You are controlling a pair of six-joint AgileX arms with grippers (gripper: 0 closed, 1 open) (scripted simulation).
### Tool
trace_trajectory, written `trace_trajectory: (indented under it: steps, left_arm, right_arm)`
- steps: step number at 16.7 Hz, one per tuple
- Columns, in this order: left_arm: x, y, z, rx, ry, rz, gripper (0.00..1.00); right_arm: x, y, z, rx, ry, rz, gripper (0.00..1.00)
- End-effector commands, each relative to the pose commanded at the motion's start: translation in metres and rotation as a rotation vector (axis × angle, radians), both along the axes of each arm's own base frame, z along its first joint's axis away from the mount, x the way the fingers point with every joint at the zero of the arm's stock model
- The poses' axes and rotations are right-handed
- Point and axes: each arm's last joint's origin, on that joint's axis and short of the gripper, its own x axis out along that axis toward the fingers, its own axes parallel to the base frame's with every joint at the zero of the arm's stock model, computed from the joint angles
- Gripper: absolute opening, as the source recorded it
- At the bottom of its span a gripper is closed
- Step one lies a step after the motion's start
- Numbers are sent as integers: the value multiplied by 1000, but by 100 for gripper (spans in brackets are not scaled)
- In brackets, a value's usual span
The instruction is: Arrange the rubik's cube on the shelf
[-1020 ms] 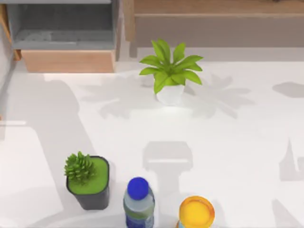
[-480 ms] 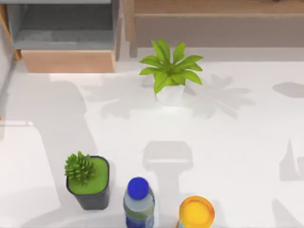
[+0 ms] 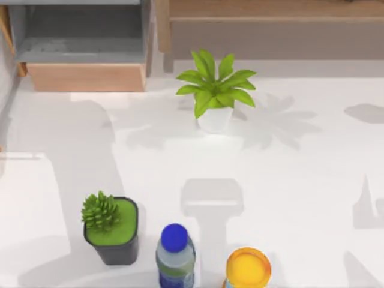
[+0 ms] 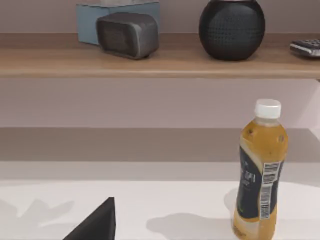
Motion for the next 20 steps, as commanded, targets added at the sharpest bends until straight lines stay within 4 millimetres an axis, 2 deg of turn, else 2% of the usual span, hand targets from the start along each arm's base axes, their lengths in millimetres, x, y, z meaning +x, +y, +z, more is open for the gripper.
trace_trajectory:
  steps: [4, 5, 7, 10, 13, 17, 20]
  left_arm:
    - [-2, 3, 3, 3, 0, 6, 0]
    - [-5, 5, 7, 10, 1, 13, 0]
    - [-15, 10, 30, 50, -22, 37, 0]
    - [-34, 9, 88, 165, -141, 78, 0]
    - [-57, -11, 164, 323, -359, 123, 0]
    - [-90, -63, 258, 499, -747, 189, 0]
    - [-104, -119, 304, 524, -1053, 225, 0]
  right_arm:
    - [0, 0, 0, 0, 0, 0, 100]
    - [0, 0, 0, 0, 0, 0, 100]
    - [0, 0, 0, 0, 0, 0, 100]
    - [0, 0, 0, 0, 0, 0, 100]
    - [0, 0, 0, 0, 0, 0, 100]
    - [0, 0, 0, 0, 0, 0, 100]
    - [0, 0, 0, 0, 0, 0, 100]
